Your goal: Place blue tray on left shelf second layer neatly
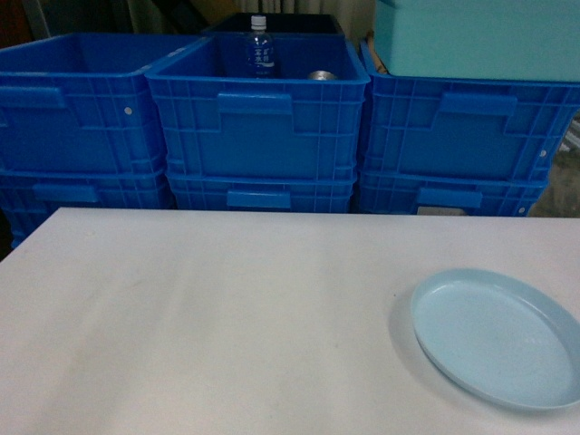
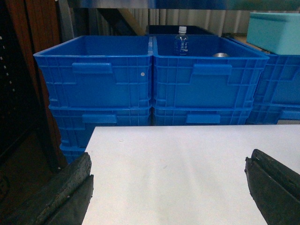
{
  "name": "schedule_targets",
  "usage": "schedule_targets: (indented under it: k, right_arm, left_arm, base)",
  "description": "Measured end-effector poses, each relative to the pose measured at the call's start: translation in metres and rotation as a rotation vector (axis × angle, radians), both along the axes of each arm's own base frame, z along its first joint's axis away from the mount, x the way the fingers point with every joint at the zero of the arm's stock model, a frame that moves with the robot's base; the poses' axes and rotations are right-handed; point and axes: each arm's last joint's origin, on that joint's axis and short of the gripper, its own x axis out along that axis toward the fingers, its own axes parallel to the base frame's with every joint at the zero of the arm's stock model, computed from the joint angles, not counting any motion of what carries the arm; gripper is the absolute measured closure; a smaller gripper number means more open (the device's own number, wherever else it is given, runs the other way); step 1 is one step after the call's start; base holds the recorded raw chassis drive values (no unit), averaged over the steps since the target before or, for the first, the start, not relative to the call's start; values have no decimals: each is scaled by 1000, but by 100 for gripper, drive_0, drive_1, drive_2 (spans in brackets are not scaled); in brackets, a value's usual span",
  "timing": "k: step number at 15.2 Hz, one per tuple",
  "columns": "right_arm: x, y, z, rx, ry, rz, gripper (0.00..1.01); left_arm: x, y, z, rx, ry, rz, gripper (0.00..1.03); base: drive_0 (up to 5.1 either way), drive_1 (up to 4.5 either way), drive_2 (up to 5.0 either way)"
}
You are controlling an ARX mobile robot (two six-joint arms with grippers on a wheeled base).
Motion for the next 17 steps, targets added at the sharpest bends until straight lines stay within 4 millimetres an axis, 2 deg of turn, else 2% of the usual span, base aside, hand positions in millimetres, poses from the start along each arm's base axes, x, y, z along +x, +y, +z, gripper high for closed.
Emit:
schedule_targets:
  k: [17]
  right_arm:
    - [0, 0, 0, 0, 0, 0, 3]
  left_arm:
    - [0, 0, 0, 0, 0, 0, 5]
  base:
    - [0, 0, 0]
